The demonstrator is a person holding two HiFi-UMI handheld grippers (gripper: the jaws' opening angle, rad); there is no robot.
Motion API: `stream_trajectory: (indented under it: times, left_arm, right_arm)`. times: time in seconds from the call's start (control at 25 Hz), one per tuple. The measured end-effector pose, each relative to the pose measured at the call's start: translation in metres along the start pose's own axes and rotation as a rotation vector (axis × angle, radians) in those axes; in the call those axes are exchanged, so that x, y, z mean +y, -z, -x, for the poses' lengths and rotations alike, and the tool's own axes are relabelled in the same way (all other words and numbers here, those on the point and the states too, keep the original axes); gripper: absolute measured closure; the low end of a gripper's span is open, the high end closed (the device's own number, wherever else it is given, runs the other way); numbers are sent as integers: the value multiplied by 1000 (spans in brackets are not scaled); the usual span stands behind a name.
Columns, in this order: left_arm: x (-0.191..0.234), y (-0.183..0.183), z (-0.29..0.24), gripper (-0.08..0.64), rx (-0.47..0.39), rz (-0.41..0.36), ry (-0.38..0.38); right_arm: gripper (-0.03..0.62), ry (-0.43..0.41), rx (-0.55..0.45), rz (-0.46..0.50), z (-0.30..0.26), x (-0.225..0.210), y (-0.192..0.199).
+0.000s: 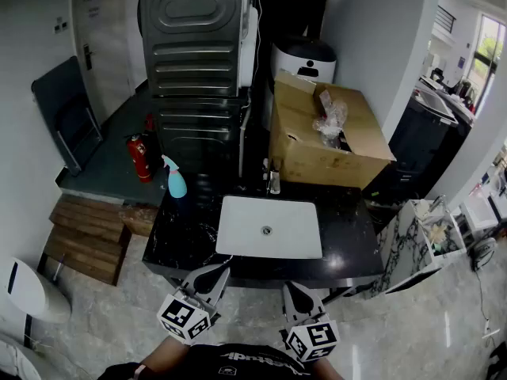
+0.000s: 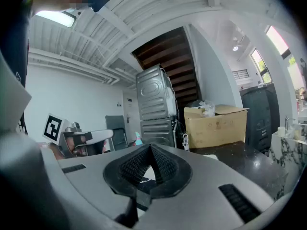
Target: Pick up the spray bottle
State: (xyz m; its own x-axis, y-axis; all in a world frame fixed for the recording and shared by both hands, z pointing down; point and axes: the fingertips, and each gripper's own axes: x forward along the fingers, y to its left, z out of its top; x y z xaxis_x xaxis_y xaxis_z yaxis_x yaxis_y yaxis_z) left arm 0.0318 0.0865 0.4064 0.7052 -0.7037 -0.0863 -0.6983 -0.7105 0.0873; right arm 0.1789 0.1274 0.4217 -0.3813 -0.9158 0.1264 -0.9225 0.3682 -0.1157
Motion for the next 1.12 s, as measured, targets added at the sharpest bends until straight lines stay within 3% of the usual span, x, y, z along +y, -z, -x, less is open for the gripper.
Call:
stream_trajectory:
  times: [0.68,1.12]
  left_arm:
    - [0,1,21,545,-3,2,30]
    - [36,6,64,545,-14,20,1]
  right_arm:
    - [555,3,6,3,4,18,2]
    - [555,11,7,9,-6,64,12]
